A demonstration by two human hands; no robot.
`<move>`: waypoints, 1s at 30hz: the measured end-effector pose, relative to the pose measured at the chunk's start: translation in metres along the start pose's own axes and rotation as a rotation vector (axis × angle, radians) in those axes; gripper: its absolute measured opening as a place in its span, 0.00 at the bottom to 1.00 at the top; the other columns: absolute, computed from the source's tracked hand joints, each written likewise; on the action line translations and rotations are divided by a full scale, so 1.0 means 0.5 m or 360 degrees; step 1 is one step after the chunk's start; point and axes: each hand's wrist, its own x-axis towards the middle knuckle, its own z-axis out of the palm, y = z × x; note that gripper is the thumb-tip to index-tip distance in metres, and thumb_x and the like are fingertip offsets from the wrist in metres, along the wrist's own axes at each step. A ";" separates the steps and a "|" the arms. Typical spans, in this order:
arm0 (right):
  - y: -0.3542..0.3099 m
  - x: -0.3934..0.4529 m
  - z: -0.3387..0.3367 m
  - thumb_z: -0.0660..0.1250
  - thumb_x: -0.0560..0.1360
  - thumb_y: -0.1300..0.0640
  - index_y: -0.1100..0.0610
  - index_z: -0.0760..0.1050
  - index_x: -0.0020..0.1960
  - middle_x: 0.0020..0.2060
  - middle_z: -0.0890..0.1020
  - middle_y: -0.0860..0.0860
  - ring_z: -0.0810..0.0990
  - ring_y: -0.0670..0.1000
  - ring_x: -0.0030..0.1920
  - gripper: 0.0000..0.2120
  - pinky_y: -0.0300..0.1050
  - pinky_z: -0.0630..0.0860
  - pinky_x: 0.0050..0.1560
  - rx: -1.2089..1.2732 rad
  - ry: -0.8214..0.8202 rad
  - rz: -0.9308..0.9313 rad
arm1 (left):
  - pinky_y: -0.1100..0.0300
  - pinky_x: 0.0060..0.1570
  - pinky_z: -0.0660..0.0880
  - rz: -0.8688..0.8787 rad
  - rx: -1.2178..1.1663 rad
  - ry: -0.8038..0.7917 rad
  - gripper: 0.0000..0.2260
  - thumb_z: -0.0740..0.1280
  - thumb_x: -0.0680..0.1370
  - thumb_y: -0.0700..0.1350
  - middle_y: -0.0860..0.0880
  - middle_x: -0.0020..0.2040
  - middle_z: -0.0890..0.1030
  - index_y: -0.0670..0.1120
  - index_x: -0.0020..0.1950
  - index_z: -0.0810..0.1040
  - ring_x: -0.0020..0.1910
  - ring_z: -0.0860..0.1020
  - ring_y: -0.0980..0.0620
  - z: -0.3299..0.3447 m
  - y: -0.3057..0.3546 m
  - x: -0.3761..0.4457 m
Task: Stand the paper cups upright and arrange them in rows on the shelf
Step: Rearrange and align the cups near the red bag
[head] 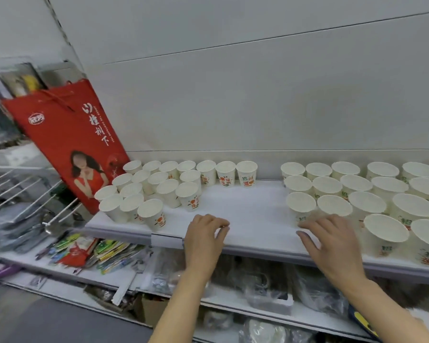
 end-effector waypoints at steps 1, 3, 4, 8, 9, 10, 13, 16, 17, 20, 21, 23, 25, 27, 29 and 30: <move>-0.021 -0.004 0.013 0.65 0.73 0.51 0.56 0.81 0.45 0.41 0.82 0.51 0.76 0.56 0.44 0.10 0.47 0.67 0.44 0.0049 -0.0015 -0.0018 | 0.61 0.47 0.69 -0.0099 0.0023 0.0111 0.04 0.71 0.76 0.49 0.57 0.47 0.81 0.54 0.50 0.83 0.49 0.74 0.53 -0.025 -0.046 -0.009; -0.064 -0.005 0.044 0.63 0.74 0.50 0.55 0.81 0.44 0.40 0.82 0.49 0.76 0.55 0.42 0.11 0.45 0.66 0.44 0.0143 -0.0046 -0.0053 | 0.58 0.46 0.70 -0.0267 0.0102 0.0274 0.06 0.72 0.75 0.47 0.55 0.48 0.81 0.52 0.51 0.83 0.49 0.73 0.52 -0.079 -0.142 -0.014; -0.085 -0.003 0.062 0.62 0.74 0.50 0.55 0.81 0.43 0.39 0.81 0.49 0.76 0.54 0.42 0.12 0.45 0.66 0.44 0.0184 -0.0061 -0.0071 | 0.57 0.47 0.71 -0.0310 0.0148 0.0311 0.08 0.73 0.74 0.47 0.53 0.50 0.81 0.52 0.52 0.82 0.50 0.73 0.51 -0.107 -0.186 -0.009; -0.168 0.024 0.136 0.67 0.72 0.53 0.54 0.81 0.42 0.38 0.81 0.47 0.74 0.52 0.42 0.06 0.43 0.65 0.42 0.0286 -0.0141 -0.0094 | 0.54 0.50 0.73 -0.0302 0.0216 0.0111 0.16 0.76 0.70 0.48 0.51 0.55 0.78 0.51 0.57 0.80 0.54 0.73 0.49 -0.174 -0.302 0.036; -0.189 0.036 0.154 0.68 0.72 0.54 0.54 0.81 0.42 0.39 0.81 0.47 0.74 0.52 0.42 0.05 0.43 0.65 0.43 0.0308 -0.0157 -0.0097 | 0.55 0.48 0.73 -0.0256 0.0228 0.0033 0.16 0.76 0.70 0.48 0.52 0.55 0.77 0.52 0.56 0.81 0.54 0.73 0.50 -0.179 -0.313 0.049; -0.211 0.050 0.172 0.69 0.72 0.54 0.53 0.81 0.43 0.39 0.81 0.47 0.75 0.52 0.42 0.04 0.42 0.65 0.43 0.0324 -0.0173 -0.0104 | 0.57 0.45 0.73 -0.0206 0.0248 -0.0036 0.14 0.76 0.71 0.49 0.53 0.54 0.77 0.52 0.54 0.81 0.52 0.74 0.51 -0.181 -0.320 0.062; -0.271 0.105 0.226 0.73 0.70 0.57 0.54 0.81 0.43 0.39 0.81 0.47 0.76 0.52 0.42 0.02 0.42 0.67 0.43 0.0373 -0.0187 -0.0092 | 0.58 0.38 0.70 -0.0104 0.0274 -0.0146 0.05 0.74 0.73 0.51 0.56 0.46 0.79 0.53 0.46 0.83 0.47 0.75 0.53 -0.186 -0.327 0.088; -0.319 0.171 0.270 0.75 0.69 0.58 0.54 0.81 0.45 0.40 0.81 0.48 0.75 0.53 0.42 0.06 0.44 0.71 0.41 0.0392 -0.0204 -0.0020 | 0.60 0.37 0.71 -0.0046 0.0045 -0.0073 0.03 0.74 0.73 0.50 0.59 0.41 0.79 0.54 0.44 0.82 0.42 0.75 0.57 -0.201 -0.337 0.083; -0.334 0.193 0.282 0.75 0.68 0.58 0.54 0.81 0.46 0.42 0.81 0.48 0.75 0.53 0.43 0.08 0.43 0.71 0.41 0.0390 -0.0230 -0.0017 | 0.61 0.38 0.72 -0.0024 -0.0073 -0.0035 0.03 0.75 0.72 0.48 0.60 0.41 0.79 0.53 0.43 0.82 0.41 0.75 0.58 -0.210 -0.342 0.078; -0.367 0.246 0.315 0.76 0.67 0.58 0.54 0.80 0.50 0.46 0.80 0.49 0.74 0.54 0.47 0.13 0.44 0.71 0.45 0.0375 -0.0349 -0.0051 | 0.67 0.39 0.72 -0.0094 -0.0479 -0.0029 0.04 0.74 0.73 0.44 0.58 0.40 0.81 0.52 0.42 0.82 0.42 0.78 0.57 -0.240 -0.361 0.069; -0.373 0.259 0.326 0.76 0.66 0.58 0.55 0.80 0.51 0.46 0.80 0.50 0.74 0.55 0.48 0.14 0.45 0.71 0.46 0.0345 -0.0380 -0.0069 | 0.67 0.39 0.71 -0.0150 -0.0597 -0.0062 0.04 0.74 0.73 0.43 0.57 0.41 0.82 0.53 0.43 0.82 0.42 0.78 0.56 -0.249 -0.366 0.071; -0.376 0.273 0.347 0.77 0.64 0.59 0.55 0.81 0.48 0.45 0.80 0.51 0.74 0.57 0.47 0.14 0.48 0.71 0.47 0.0267 -0.0411 -0.0106 | 0.65 0.39 0.71 -0.0224 -0.0760 -0.0130 0.05 0.73 0.74 0.42 0.57 0.43 0.83 0.53 0.44 0.83 0.43 0.78 0.56 -0.256 -0.372 0.080; -0.377 0.276 0.357 0.78 0.63 0.60 0.56 0.81 0.44 0.41 0.81 0.50 0.74 0.57 0.45 0.11 0.48 0.71 0.47 0.0208 -0.0425 -0.0110 | 0.63 0.41 0.72 -0.0274 -0.0881 -0.0159 0.04 0.73 0.74 0.42 0.56 0.44 0.83 0.51 0.45 0.83 0.43 0.78 0.56 -0.255 -0.368 0.089; -0.379 0.275 0.354 0.77 0.63 0.60 0.56 0.82 0.40 0.37 0.81 0.49 0.74 0.56 0.43 0.07 0.48 0.70 0.44 0.0171 -0.0406 -0.0105 | 0.61 0.41 0.72 -0.0300 -0.0993 -0.0178 0.03 0.73 0.74 0.42 0.54 0.43 0.83 0.50 0.44 0.83 0.42 0.77 0.56 -0.249 -0.355 0.098; -0.379 0.272 0.340 0.77 0.64 0.60 0.56 0.82 0.39 0.34 0.81 0.48 0.74 0.55 0.41 0.05 0.47 0.69 0.44 0.0169 -0.0380 -0.0088 | 0.59 0.42 0.73 -0.0305 -0.1053 -0.0212 0.01 0.73 0.74 0.43 0.53 0.43 0.83 0.49 0.43 0.83 0.41 0.77 0.56 -0.241 -0.337 0.103; -0.376 0.269 0.329 0.76 0.65 0.60 0.56 0.82 0.39 0.35 0.82 0.48 0.74 0.55 0.41 0.05 0.47 0.68 0.44 0.0173 -0.0365 -0.0078 | 0.59 0.42 0.73 -0.0314 -0.1074 -0.0224 0.01 0.73 0.74 0.44 0.53 0.42 0.83 0.49 0.43 0.83 0.41 0.77 0.56 -0.234 -0.328 0.105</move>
